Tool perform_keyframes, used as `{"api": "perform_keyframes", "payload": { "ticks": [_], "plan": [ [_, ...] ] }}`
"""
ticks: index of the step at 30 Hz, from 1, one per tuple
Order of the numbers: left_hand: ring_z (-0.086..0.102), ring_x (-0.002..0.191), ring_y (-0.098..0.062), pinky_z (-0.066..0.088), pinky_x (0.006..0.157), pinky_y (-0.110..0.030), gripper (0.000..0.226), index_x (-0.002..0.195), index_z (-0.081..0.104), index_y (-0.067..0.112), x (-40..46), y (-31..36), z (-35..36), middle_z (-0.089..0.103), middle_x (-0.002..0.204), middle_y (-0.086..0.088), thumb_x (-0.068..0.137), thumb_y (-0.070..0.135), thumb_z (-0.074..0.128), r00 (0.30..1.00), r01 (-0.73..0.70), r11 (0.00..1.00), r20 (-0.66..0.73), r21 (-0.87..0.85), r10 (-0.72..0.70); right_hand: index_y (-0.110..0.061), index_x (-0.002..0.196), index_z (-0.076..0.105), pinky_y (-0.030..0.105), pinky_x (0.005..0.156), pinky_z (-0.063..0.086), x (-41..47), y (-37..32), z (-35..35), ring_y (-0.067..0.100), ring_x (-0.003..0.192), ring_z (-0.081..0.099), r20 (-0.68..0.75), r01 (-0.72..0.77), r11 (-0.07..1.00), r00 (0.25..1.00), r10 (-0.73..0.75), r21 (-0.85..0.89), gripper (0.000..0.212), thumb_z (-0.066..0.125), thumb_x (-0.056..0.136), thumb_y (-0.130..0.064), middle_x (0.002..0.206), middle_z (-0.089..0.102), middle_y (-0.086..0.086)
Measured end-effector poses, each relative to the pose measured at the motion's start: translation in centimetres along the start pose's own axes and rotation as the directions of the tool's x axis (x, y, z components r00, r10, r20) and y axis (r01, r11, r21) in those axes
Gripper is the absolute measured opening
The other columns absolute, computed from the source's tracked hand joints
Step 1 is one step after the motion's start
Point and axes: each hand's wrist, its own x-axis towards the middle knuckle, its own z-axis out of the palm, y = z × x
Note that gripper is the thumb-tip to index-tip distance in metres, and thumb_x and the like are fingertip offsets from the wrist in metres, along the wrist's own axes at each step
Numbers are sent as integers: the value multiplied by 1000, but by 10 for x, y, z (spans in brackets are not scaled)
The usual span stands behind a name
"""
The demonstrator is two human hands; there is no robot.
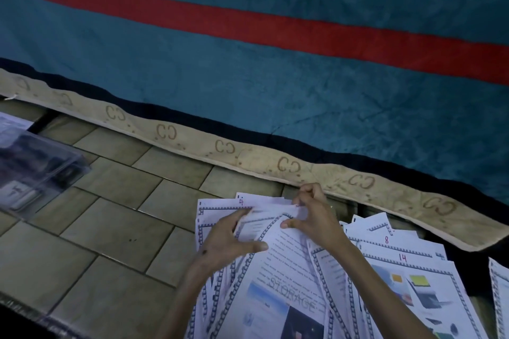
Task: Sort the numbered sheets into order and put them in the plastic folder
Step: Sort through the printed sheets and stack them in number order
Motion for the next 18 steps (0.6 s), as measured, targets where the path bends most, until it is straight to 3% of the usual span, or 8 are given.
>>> {"api": "perform_keyframes", "payload": {
  "ticks": [3, 6, 7, 9, 11, 14, 16, 18],
  "plan": [
    [62, 85, 3, 44, 72, -7, 38, 117, 56, 35, -10, -12, 20, 64, 99, 16, 85, 14, 63, 978, -32, 898, -169, 438, 118, -26, 71, 56, 28, 79, 26, -5, 7, -8, 10, 97, 38, -5, 41, 996, 999, -42, -85, 34, 85, 57, -37, 95, 44, -16],
    [62, 104, -14, 49, 88, -21, 38, 120, 63, 27, -15, -32, 40, 66, 116, 4, 87, 8, 58, 961, -116, 850, -160, 513, 227, -32, 106, 57, 26, 84, 19, -12, 5, -23, 16, 118, 35, 73, -17, 967, 997, 37, -255, 42, 68, 75, -7, 119, 44, -12],
    [60, 106, -15, 46, 89, -17, 40, 121, 62, 25, -16, -32, 45, 64, 118, 2, 87, 6, 57, 956, -108, 878, -194, 466, 221, -29, 119, 52, 28, 87, 25, -17, 5, -26, 21, 120, 38, -3, -82, 979, 997, 82, -189, 53, 58, 78, 4, 124, 44, -5],
    [57, 110, -11, 39, 86, -7, 38, 124, 60, 25, -20, -23, 52, 62, 120, 6, 89, 9, 55, 935, -60, 940, -311, 335, 171, -27, 122, 46, 37, 87, 44, -36, -14, -28, 29, 108, 54, -187, -195, 926, 946, 264, 323, 46, 51, 88, 5, 116, 54, 4],
    [55, 114, -6, 39, 88, -7, 38, 126, 56, 27, -22, -10, 57, 61, 122, 12, 89, 20, 59, 944, 1, 993, -329, 116, 37, -31, 119, 45, 39, 79, 50, -62, -46, -20, 24, 98, 64, -82, -248, 650, 898, 433, 718, 28, 54, 93, -31, 108, 63, 1],
    [56, 110, -1, 44, 88, -15, 41, 121, 55, 31, -27, 9, 61, 61, 115, 17, 87, 54, 52, 972, 113, 936, -160, -334, -174, -58, 116, 38, 35, 88, 50, -95, -81, 2, 0, 107, 61, 85, -264, 610, 948, 306, 747, 65, 49, 59, -86, 121, 57, -21],
    [59, 113, -13, 45, 96, -29, 69, 115, 63, 19, -27, 16, 56, 66, 117, 1, 80, 72, 35, 952, 188, 723, -57, -665, -300, -66, 116, 34, 32, 103, 42, -105, -92, 16, -5, 127, 44, 32, -174, 708, 977, 209, 684, 72, 46, 50, -92, 138, 40, -28],
    [57, 117, -23, 39, 106, -40, 89, 111, 67, 8, -26, 19, 50, 65, 119, -11, 80, 74, 17, 945, 232, 554, 51, -799, -322, -67, 121, 32, 7, 98, 37, -106, -100, 23, -7, 137, 25, 9, -127, 763, 987, 158, 634, 64, 45, 61, -86, 147, 25, -31]
  ]
}}
